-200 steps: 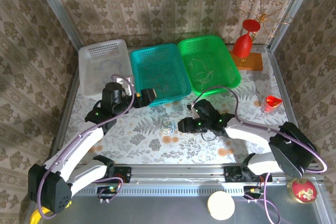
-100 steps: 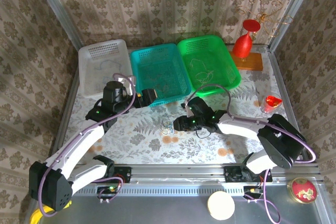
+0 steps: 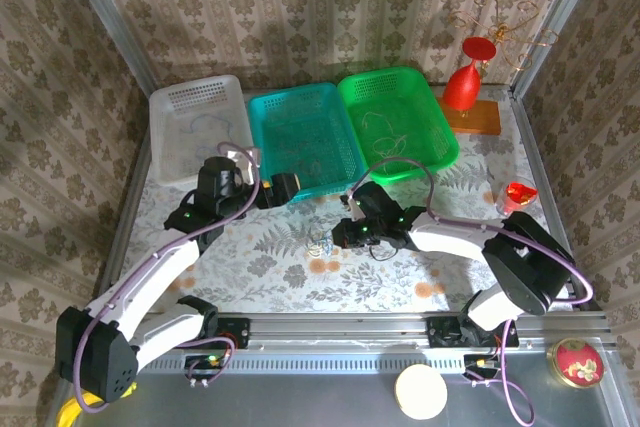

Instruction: Untangle the cables

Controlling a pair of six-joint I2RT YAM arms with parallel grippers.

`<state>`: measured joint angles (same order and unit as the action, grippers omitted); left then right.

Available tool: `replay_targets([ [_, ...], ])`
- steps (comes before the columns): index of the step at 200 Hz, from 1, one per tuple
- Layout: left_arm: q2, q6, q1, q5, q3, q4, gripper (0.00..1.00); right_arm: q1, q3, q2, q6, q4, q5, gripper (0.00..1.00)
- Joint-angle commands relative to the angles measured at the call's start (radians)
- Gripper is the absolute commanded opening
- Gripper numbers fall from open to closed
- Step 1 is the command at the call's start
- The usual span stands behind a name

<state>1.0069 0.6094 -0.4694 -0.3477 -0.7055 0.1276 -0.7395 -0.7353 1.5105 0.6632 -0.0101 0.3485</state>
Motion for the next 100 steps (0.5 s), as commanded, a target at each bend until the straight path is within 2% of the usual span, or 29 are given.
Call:
replay_targets([
  [1, 0.012, -0.047, 0.006, -0.038, 0.039, -0.005, 1.0, 0.014, -0.035, -0.096, -0.023, 0.05, 0.001, 0.0],
  [32, 0.047, -0.057, -0.021, -0.066, 0.1, -0.055, 1.0, 0.033, -0.047, -0.195, -0.033, 0.095, 0.007, 0.0],
  [100, 0.206, -0.086, -0.193, -0.004, 0.13, -0.193, 1.0, 0.068, -0.039, -0.233, -0.011, 0.081, 0.032, 0.0],
])
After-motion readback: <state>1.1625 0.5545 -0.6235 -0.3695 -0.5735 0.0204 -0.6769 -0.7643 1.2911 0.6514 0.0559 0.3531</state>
